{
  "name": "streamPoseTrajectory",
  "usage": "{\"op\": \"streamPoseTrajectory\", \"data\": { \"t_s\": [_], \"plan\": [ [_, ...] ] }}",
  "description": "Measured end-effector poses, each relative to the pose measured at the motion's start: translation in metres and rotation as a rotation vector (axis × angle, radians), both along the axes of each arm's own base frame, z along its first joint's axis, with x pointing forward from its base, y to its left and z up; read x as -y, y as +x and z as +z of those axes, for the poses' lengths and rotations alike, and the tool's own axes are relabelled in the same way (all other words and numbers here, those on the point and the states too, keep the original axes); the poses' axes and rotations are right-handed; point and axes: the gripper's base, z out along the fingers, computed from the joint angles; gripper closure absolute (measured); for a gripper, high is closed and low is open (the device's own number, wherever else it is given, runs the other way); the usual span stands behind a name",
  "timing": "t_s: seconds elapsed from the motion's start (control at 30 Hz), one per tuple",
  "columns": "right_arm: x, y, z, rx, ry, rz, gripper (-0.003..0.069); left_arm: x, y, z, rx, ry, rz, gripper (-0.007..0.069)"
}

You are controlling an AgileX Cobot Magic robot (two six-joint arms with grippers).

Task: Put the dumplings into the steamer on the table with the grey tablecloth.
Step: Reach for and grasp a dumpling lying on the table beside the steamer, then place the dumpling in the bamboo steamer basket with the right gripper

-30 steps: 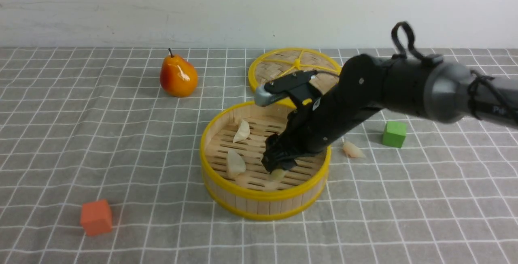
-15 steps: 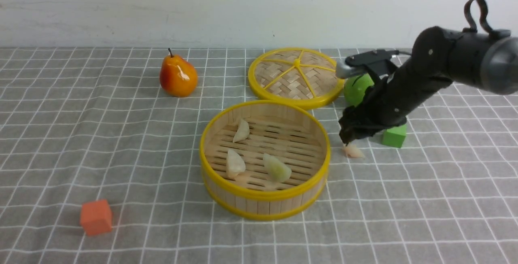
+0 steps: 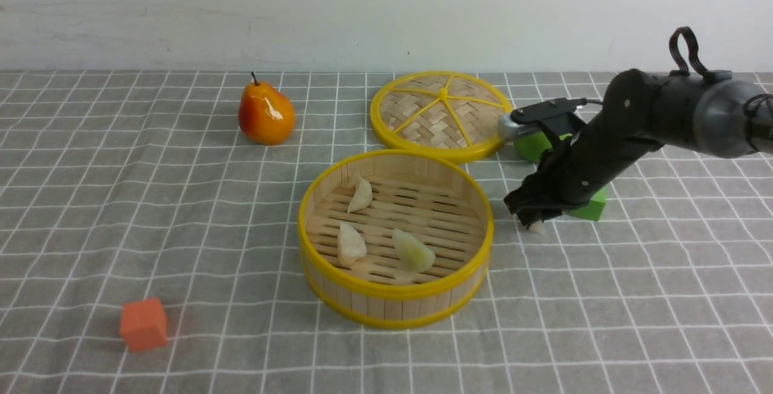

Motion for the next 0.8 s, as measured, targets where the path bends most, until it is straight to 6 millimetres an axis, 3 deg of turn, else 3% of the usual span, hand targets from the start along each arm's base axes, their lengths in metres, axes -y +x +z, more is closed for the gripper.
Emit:
{"op": "streamPoseTrajectory", "data": {
  "t_s": [0.13,0.37,0.53,0.63,0.67,0.7,0.77,0.8],
  "plan": [
    [0.000,-0.005,0.016,0.015,-0.003,0.022,0.0503,0.000,0.000,0.000,0.001,0.000,0.000,0.0636],
    [-0.002,-0.014,0.075,0.137,0.072,0.014,0.0503,0.000,0.000,0.000,0.001,0.001,0.000,0.0635],
    [-0.037,-0.019,0.097,0.193,0.220,0.050,0.0503,0.000,0.000,0.000,0.001,0.002,0.000,0.0635],
    [-0.074,-0.025,0.090,0.218,0.251,0.147,0.0503,0.000,0.000,0.000,0.000,0.002,0.000,0.0631],
    [-0.089,-0.023,0.076,0.224,0.248,0.172,0.0503,0.000,0.000,0.000,0.000,0.002,0.000,0.0629],
    [-0.089,-0.023,0.076,0.223,0.249,0.171,0.0503,0.000,0.000,0.000,0.000,0.002,0.000,0.0629],
    [-0.101,-0.019,0.054,0.217,0.234,0.180,0.0503,0.000,0.000,0.000,0.000,0.003,0.000,0.0628],
    [-0.106,-0.014,0.034,0.208,0.217,0.172,0.0503,0.000,0.000,0.000,0.000,0.003,0.000,0.0628]
  ]
}}
